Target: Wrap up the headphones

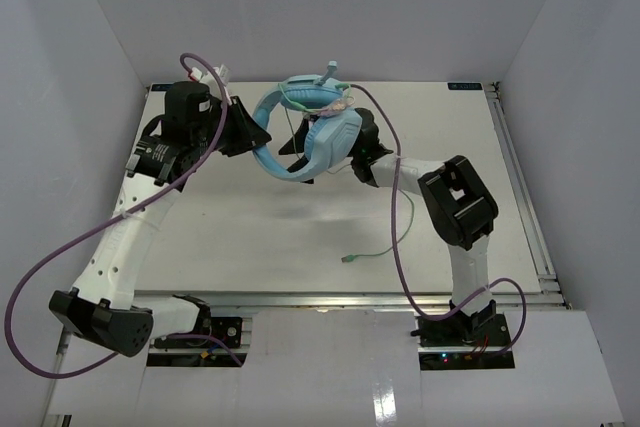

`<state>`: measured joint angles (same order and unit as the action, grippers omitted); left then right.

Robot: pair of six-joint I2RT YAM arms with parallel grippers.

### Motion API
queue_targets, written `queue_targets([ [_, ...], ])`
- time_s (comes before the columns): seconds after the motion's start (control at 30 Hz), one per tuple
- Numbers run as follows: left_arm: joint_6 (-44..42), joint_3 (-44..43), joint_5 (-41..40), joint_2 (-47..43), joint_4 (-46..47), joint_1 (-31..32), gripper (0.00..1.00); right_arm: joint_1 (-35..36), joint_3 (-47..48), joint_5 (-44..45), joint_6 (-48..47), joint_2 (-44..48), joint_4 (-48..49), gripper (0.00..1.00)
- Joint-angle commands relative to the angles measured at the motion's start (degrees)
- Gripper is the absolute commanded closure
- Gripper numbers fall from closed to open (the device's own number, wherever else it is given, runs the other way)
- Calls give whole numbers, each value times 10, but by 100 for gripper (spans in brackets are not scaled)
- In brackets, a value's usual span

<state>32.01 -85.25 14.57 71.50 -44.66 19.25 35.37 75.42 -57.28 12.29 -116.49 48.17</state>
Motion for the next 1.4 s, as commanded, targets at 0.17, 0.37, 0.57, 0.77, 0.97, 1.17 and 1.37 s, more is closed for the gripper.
queue_targets([
  [0.17, 22, -50, -3, -41, 19, 2, 100, 18, -105, -150, 242, -38, 344, 43],
  [0.37, 12, -101, -41, -12, 30, 1, 100, 38, -241, -227, 417, 3, 599, 77],
  [0.57, -4, -158, -78, 40, 33, -5, 100, 68, -320, -218, 421, 115, 595, 87],
  [0.77, -26, -192, -93, 85, 32, -62, 100, 67, -324, -110, -63, 339, -8, 88],
  [0.97, -57, -208, -94, 122, 33, -100, 100, 115, -257, 106, -311, 425, -440, 92],
  [1.17, -116, -155, -147, 135, 26, -103, 100, 135, -176, 384, -464, 452, -645, 92],
  [1.37, -183, -46, -179, 161, 22, -56, 100, 175, -131, 731, -633, 448, -673, 92],
])
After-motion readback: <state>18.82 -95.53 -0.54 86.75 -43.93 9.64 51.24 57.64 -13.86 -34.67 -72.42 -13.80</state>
